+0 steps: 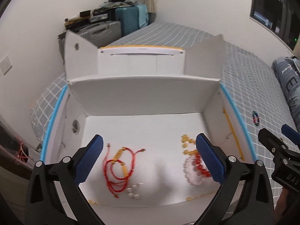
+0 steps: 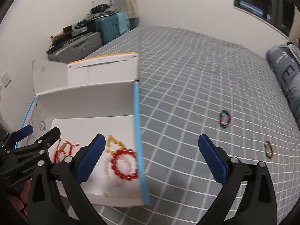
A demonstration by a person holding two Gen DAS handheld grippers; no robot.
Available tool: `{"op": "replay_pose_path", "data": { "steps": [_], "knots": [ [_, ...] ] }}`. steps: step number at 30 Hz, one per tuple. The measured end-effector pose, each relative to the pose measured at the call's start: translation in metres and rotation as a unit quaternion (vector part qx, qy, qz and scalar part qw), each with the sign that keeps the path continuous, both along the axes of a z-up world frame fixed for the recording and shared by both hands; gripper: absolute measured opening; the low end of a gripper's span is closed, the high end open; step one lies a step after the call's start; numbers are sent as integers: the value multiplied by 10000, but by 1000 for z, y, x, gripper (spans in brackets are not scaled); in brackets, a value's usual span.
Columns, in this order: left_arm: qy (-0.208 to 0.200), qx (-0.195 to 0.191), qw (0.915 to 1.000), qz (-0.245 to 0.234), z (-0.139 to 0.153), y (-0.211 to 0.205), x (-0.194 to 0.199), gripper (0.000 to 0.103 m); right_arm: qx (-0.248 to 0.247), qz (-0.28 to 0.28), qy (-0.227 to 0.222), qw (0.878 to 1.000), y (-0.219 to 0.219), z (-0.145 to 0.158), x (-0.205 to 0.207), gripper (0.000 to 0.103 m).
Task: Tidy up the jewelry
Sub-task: 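Move both tools back over the last two bracelets on the bed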
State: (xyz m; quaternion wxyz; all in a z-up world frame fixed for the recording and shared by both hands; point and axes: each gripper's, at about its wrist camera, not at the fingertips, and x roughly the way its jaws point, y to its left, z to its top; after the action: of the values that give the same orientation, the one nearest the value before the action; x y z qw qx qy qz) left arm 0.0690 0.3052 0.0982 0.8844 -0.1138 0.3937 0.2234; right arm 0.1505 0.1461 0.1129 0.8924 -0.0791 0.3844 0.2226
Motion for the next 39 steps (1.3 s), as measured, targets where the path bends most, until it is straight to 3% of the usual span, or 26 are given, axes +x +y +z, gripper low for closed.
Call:
{"op": "replay_pose_path", "data": {
  "steps": [11, 24, 33, 39],
  "knots": [
    [-281, 27, 9976, -639, 18, -74, 22, 97, 45, -658, -78, 9978, -89, 8, 6, 95],
    [-328, -84, 9870, -1568, 18, -186, 69, 97, 7, -1412, -120, 9899, -206, 3, 14, 95],
    [5, -14, 9774, -2115, -7, -255, 138, 97, -22, -1915, 168, 9813, -273, -27, 45, 95],
    [292, -272, 9720, -2315, -37, -275, 191, 97, -35, -2159, 550, 9749, -305, -57, 86, 95]
  ]
}}
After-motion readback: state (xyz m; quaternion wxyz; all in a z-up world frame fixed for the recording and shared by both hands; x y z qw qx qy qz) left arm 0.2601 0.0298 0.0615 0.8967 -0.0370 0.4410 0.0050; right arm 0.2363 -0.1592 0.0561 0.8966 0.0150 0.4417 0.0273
